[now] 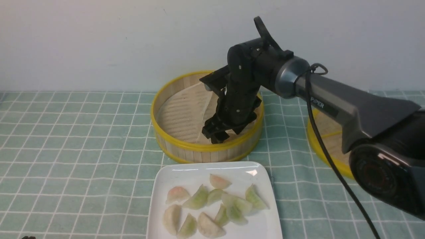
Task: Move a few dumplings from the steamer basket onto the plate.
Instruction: Use the right arm to grab a dumpling from inside the steamer, then use the right arm to put the dumpling into the plate
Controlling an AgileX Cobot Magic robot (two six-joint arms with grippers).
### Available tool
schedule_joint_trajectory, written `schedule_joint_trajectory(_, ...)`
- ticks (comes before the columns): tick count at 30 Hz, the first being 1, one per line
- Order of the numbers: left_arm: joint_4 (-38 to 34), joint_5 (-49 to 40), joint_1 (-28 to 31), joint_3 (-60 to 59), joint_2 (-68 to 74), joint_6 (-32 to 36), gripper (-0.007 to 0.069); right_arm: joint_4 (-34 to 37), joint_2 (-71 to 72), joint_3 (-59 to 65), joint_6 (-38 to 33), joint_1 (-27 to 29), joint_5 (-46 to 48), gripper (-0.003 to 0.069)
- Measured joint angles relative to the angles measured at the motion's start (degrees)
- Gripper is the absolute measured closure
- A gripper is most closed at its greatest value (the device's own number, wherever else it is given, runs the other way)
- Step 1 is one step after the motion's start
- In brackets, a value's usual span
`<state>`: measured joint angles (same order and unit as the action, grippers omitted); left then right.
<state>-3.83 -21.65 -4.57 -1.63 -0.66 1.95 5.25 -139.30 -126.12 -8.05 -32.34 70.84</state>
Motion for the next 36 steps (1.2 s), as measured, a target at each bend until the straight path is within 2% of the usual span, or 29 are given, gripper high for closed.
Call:
schedule_joint_trajectory(3, 0.0, 0.0, 0.0, 0.0, 0.0, 0.0, 0.0631, -0.31, -0.05, 0.2, 0.0, 0.0, -0.16, 0.0173)
schedule_joint_trajectory(5, 0.0, 0.0, 0.0, 0.0, 0.0, 0.0, 0.0631, -0.42, -0.05, 0.2, 0.25, 0.0, -0.1, 0.0277)
schedule_joint_trajectory(6, 0.0, 0.0, 0.0, 0.0, 0.0, 0.0, 0.0631, -0.42, 0.0, 0.04, 0.62, 0.0, -0.1, 0.0365)
schedule_joint_trajectory(8, 0.0, 0.0, 0.0, 0.0, 0.0, 0.0, 0.0631, -0.49, 0.17, -0.61, 1.11, 0.0, -0.45, 0.049)
schedule_joint_trajectory(10, 0.0, 0.0, 0.0, 0.0, 0.0, -0.05, 0.0631, -0.49, 0.93, -1.29, 1.64, -0.02, -0.23, 0.0502)
schedule_joint_trajectory(17, 0.0, 0.0, 0.0, 0.0, 0.0, -0.05, 0.0631, 0.03, 11.47, 1.39, 4.2, -0.19, 0.18, 0.0501)
schedule_joint_trajectory(23, 0.0, 0.0, 0.0, 0.0, 0.0, -0.05, 0.0631, 6.15, 25.88, 18.6, 4.08, -1.96, 0.17, 0.0501)
schedule_joint_trajectory(30, 0.0, -0.05, 0.0, 0.0, 0.0, -0.09, 0.0631, 8.62, 25.5, 32.95, 2.47, -8.32, 0.24, 0.0496)
schedule_joint_trajectory(34, 0.0, -0.05, 0.0, 0.0, 0.0, -0.09, 0.0631, 8.96, 22.05, 33.69, 2.06, -9.37, -0.98, 0.0425)
schedule_joint_trajectory(36, 0.0, -0.1, 0.0, 0.0, 0.0, -0.09, 0.0631, 9.2, 20.54, 33.46, 1.86, -9.44, -2.17, 0.0321)
